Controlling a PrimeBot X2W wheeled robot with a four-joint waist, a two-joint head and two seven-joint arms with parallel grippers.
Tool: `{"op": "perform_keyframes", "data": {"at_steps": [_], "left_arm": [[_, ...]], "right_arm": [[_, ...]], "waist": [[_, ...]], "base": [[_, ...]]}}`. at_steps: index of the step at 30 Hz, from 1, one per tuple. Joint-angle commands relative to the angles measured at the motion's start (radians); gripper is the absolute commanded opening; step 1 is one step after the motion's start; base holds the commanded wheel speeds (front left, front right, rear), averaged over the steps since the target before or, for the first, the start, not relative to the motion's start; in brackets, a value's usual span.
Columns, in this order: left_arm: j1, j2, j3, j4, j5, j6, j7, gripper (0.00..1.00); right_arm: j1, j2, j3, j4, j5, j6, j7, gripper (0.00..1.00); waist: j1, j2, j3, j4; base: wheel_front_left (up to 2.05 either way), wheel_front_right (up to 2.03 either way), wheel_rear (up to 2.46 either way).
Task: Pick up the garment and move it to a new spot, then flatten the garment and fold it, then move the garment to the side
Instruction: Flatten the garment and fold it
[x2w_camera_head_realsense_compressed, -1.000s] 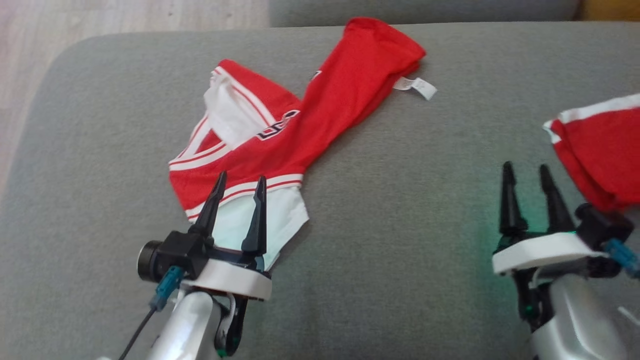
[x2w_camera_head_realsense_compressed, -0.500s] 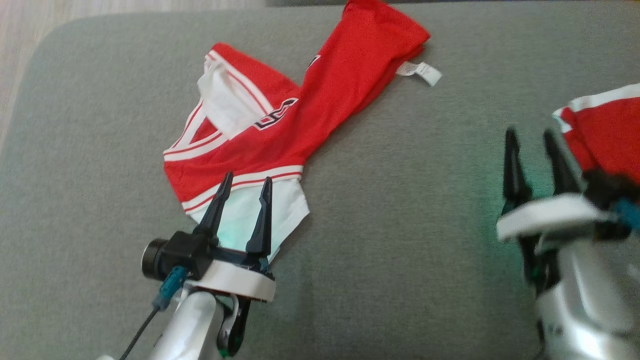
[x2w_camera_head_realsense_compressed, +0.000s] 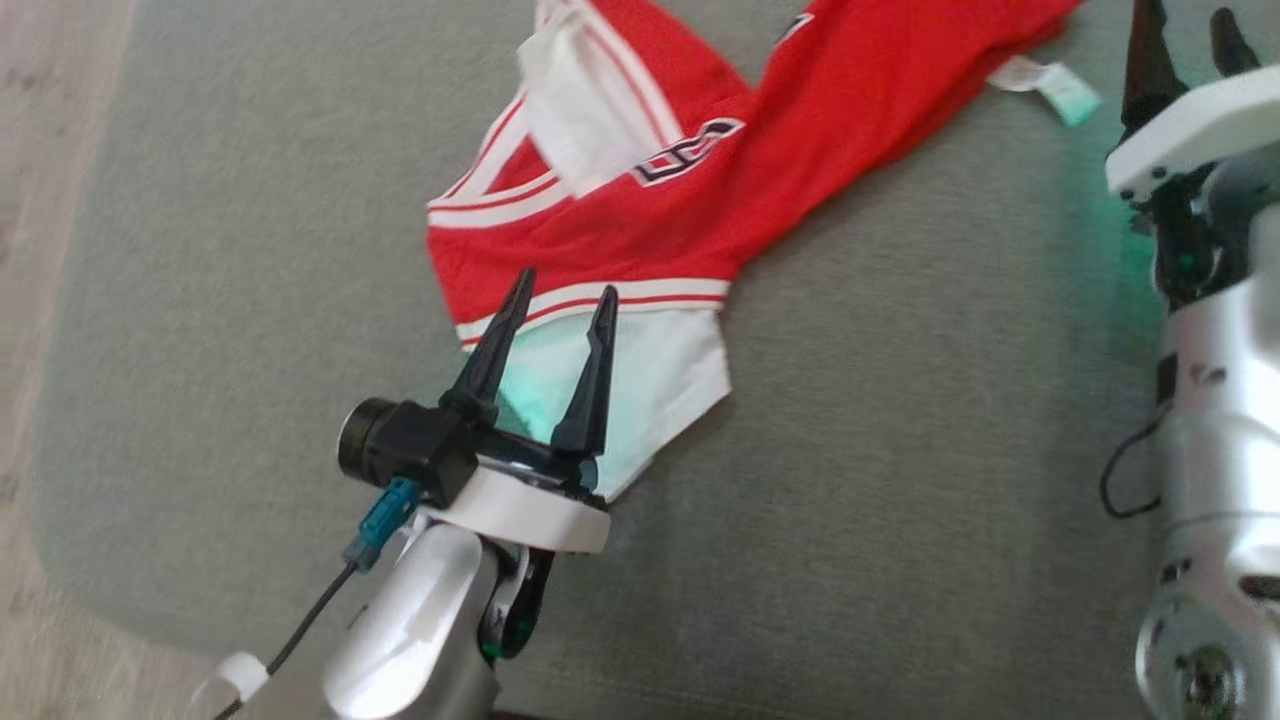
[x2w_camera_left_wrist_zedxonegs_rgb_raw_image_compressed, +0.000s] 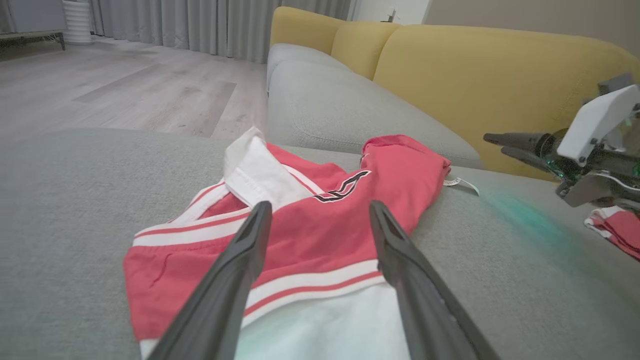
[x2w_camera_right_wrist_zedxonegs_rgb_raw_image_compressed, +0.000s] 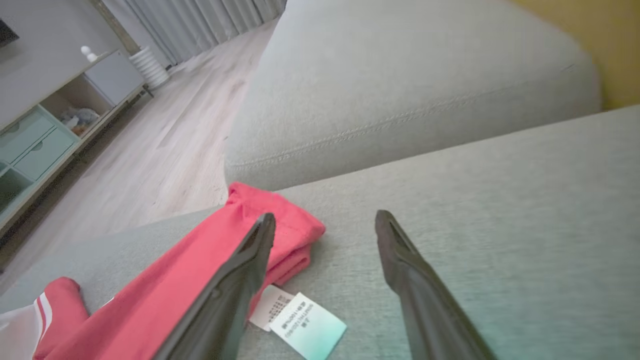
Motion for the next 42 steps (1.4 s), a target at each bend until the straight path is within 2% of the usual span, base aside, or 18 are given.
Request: {"op": "perform_keyframes", "data": {"at_steps": [1,4,9,12,14,15,20,27,35,42], "left_arm": [[-0.038,0.005,0.013,-0.039,-0.013,0.014,-0.005,1.0],[-0.055,0.005,-0.008,-0.055,-0.038,0.03,-0.005,1.0],[-0.064,0.005,-0.029,-0.064,-0.053,0.042,-0.005,1.0],[-0.069,0.005,-0.036,-0.065,-0.056,0.045,-0.005,1.0],[-0.072,0.005,-0.04,-0.066,-0.058,0.047,-0.005,1.0],[-0.073,0.005,-0.042,-0.066,-0.059,0.048,-0.005,1.0],[-0.08,0.005,-0.043,-0.062,-0.061,0.051,-0.005,1.0],[-0.077,0.005,-0.025,-0.05,-0.056,0.05,-0.005,1.0],[-0.036,0.005,0.019,-0.026,-0.037,0.045,-0.005,1.0],[0.015,0.005,0.07,-0.007,-0.005,0.032,-0.005,1.0]], "right_arm": [[-0.068,-0.008,-0.004,0.033,-0.004,-0.001,0.014,1.0],[-0.144,-0.025,-0.056,0.148,0.013,-0.001,0.018,1.0],[-0.216,-0.051,-0.106,0.255,0.027,-0.001,0.0,1.0],[-0.249,-0.064,-0.102,0.3,0.022,-0.001,-0.011,1.0],[-0.267,-0.067,-0.099,0.328,0.033,-0.001,-0.012,0.19],[-0.275,-0.068,-0.096,0.34,0.042,-0.001,-0.012,0.0],[-0.295,-0.079,-0.054,0.376,0.076,-0.001,-0.025,0.0],[-0.284,-0.088,0.043,0.367,0.124,-0.001,-0.103,0.0],[-0.178,-0.078,0.188,0.287,0.199,-0.001,-0.188,0.0],[-0.045,-0.077,0.284,0.185,0.241,-0.001,-0.208,0.0]], "waist": [[-0.0003,0.0,0.055,0.062],[-0.0003,0.0,0.075,0.093],[-0.0003,0.0,0.096,0.114],[-0.0003,0.0,0.107,0.121],[-0.0003,0.0,0.113,0.124],[-0.0003,0.0,0.115,0.126],[-0.0003,0.0,0.116,0.126],[-0.0003,0.0,0.075,0.103],[-0.0003,0.0,-0.053,0.024],[-0.0003,0.0,-0.148,-0.061]], "base": [[0.0,0.0,0.0],[0.0,0.0,0.0],[0.0,0.0,0.0],[0.0,0.0,0.0],[0.0,0.0,0.0],[0.0,0.0,0.0],[0.0,0.0,0.0],[0.0,0.0,0.0],[0.0,0.0,0.0],[0.0,0.0,0.0]]}}
